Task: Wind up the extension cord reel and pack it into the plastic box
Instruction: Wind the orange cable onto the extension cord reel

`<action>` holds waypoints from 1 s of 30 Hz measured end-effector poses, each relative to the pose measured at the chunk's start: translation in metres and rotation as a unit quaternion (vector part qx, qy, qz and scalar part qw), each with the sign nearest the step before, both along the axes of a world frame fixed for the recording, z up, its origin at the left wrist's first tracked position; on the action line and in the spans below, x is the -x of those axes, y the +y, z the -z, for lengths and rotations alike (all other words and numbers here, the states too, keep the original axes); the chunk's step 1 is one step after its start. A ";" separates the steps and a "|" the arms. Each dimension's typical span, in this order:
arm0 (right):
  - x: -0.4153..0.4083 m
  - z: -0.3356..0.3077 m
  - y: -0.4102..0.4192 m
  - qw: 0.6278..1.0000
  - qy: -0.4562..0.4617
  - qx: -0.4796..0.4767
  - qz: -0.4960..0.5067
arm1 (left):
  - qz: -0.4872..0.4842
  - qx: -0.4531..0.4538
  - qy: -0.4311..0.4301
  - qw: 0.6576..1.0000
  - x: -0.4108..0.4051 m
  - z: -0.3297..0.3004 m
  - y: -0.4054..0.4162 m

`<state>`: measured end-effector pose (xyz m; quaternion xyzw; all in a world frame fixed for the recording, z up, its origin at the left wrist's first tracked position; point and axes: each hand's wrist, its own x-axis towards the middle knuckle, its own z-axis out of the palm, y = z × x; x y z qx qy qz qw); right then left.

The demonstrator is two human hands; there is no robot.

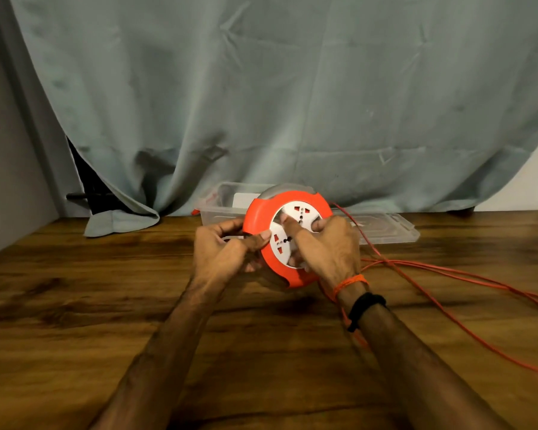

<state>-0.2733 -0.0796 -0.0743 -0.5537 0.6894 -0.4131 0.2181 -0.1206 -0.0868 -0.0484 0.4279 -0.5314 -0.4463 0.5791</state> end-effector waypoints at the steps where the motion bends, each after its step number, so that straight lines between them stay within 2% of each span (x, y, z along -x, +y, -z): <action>1: 0.001 0.002 -0.004 1.000 -0.026 0.007 -0.002 | 0.002 -0.002 -0.003 1.000 0.001 0.000 0.000; 4: -0.003 -0.031 0.009 0.994 -0.005 0.087 0.060 | -0.005 -0.005 0.005 1.000 0.000 -0.001 0.001; 10: 0.004 -0.049 0.018 0.981 0.156 0.112 0.031 | -0.014 -0.022 0.035 0.999 -0.007 -0.001 -0.003; 14: 0.008 -0.051 0.020 0.939 0.285 0.192 0.024 | -0.010 -0.025 0.042 0.999 -0.007 0.000 -0.005; 18: 0.011 -0.053 0.025 0.899 0.401 0.177 -0.003 | -0.009 -0.028 0.050 0.998 -0.007 0.000 -0.005; 24: 0.010 -0.057 0.028 0.876 0.450 0.158 -0.074 | -0.006 -0.034 0.046 0.998 -0.009 0.000 -0.004; 30: 0.011 -0.050 0.022 0.861 0.476 0.153 -0.092 | -0.001 -0.036 0.043 0.998 -0.009 -0.001 -0.003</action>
